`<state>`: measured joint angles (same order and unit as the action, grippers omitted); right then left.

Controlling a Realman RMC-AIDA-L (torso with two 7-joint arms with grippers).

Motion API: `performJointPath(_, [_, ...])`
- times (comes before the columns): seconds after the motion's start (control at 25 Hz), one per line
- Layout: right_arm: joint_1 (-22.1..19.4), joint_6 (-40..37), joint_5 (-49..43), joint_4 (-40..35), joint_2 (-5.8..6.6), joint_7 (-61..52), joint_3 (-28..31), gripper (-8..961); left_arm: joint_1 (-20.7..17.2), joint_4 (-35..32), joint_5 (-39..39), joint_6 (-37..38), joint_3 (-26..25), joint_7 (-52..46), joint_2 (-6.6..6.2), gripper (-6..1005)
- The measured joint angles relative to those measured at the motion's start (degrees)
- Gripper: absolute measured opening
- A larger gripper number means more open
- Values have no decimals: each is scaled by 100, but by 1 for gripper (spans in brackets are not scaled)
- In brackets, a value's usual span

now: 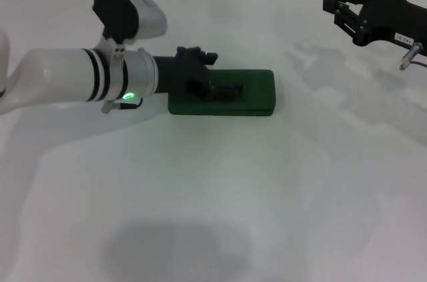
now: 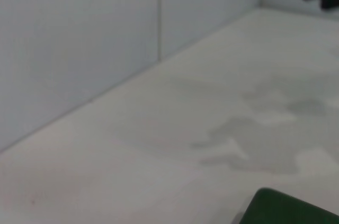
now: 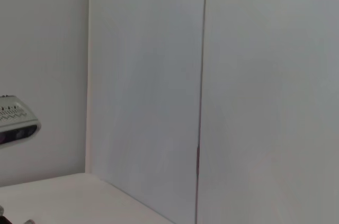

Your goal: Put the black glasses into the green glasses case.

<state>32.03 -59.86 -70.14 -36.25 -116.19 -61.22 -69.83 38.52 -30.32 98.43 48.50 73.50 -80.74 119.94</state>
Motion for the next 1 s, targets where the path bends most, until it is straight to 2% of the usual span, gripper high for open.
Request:
performJointPath(0.2, [15,4,0,4,0,5,2,253,-36,-8,-29,-81,27,41,9,874])
performJointPath(0.28, [17,3,0,4,0,5,4,254,-104,-73,-219,-31,7,148,8,874])
performJointPath(0.36, [17,-27,0,4,0,5,3,256,-253,-266,-728,240,-1,421,-6,874])
performJointPath(0.44, [12,-152,1,4,0,5,-21,257,-453,-480,-1267,703,-18,726,-36,874])
performJointPath(0.56, [2,-538,-7,4,19,5,-118,259,-881,-741,-1995,2134,-281,1359,-157,874])
performJointPath(0.64, [26,-900,-86,-1,49,-6,-217,261,-1089,-724,-2119,3270,-618,1652,-299,874])
performJointPath(0.76, [106,-1469,-388,-54,75,-80,-414,263,-1296,-529,-2123,4563,-965,1818,-542,874])
performJointPath(0.88, [147,-1810,-645,-88,63,-114,-457,265,-1476,-456,-2121,4969,-1038,1865,-662,874])
performJointPath(0.96, [149,-1948,-719,-82,57,-117,-468,266,-1568,-477,-2072,4972,-1040,1919,-660,874])
performJointPath(1.0, [148,-1989,-736,-62,55,-117,-477,310,-1585,-482,-2031,4971,-1040,1954,-648,874])
